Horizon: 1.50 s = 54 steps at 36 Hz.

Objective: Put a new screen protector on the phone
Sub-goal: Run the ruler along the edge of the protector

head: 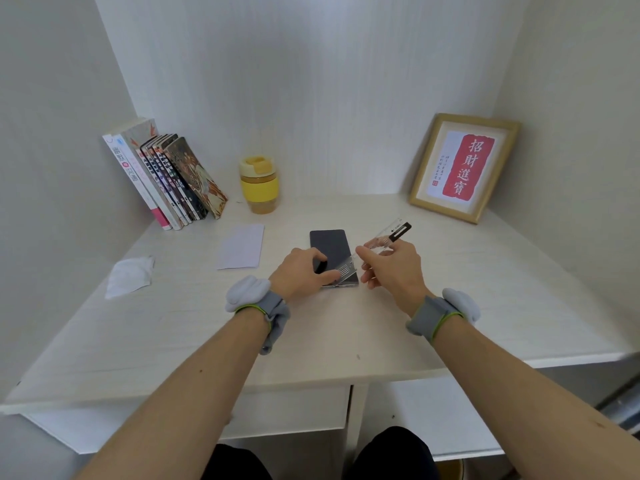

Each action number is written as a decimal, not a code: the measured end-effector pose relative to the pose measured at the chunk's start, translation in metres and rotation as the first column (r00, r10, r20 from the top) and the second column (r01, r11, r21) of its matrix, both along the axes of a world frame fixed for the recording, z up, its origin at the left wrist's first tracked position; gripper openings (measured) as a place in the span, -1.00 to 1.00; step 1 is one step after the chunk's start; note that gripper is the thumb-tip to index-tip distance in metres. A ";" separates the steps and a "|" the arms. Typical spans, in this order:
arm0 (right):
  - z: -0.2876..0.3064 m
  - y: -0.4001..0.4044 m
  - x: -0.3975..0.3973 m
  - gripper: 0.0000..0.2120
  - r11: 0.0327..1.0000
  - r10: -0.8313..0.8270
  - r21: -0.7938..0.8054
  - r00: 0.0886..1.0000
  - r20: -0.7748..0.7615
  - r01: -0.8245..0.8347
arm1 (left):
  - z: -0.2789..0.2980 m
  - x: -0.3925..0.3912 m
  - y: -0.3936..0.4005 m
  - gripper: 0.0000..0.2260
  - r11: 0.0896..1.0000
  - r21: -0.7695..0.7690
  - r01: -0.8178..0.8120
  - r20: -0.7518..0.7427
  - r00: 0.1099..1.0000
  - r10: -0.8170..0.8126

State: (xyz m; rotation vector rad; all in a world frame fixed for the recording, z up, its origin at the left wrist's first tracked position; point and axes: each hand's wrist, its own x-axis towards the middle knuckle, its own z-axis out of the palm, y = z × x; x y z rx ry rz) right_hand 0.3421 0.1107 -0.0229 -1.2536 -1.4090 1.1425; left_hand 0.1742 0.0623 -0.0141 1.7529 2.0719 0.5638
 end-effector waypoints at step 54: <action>-0.009 0.008 0.006 -0.78 0.620 0.004 0.266 0.341 0.940 -0.738 | 0.004 0.004 0.006 -0.41 0.994 -0.104 0.022 0.012 1.000 -0.020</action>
